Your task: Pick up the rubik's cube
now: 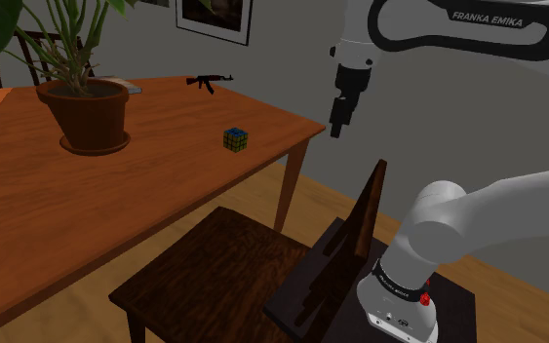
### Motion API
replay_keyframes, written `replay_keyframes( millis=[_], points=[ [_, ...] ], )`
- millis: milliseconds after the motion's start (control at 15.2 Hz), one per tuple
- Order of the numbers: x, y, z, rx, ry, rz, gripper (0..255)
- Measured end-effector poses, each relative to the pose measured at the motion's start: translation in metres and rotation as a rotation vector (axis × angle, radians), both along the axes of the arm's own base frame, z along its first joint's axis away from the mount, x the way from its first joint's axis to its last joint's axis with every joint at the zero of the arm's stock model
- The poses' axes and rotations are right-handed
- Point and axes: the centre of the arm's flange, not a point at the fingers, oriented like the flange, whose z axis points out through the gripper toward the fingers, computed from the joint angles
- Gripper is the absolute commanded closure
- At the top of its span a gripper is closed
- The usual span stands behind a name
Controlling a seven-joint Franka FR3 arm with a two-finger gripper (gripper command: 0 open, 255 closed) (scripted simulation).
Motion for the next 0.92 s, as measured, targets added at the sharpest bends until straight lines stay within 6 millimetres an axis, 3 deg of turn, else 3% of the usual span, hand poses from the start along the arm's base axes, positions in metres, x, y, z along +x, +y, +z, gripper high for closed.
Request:
replay_keyframes(
  millis=[198,924],
  points=[
    [0.014,0.002,-0.004,0.004,-0.002,-0.005,0],
    [0.143,0.025,-0.049,0.043,-0.021,-0.046,0]
  ],
)
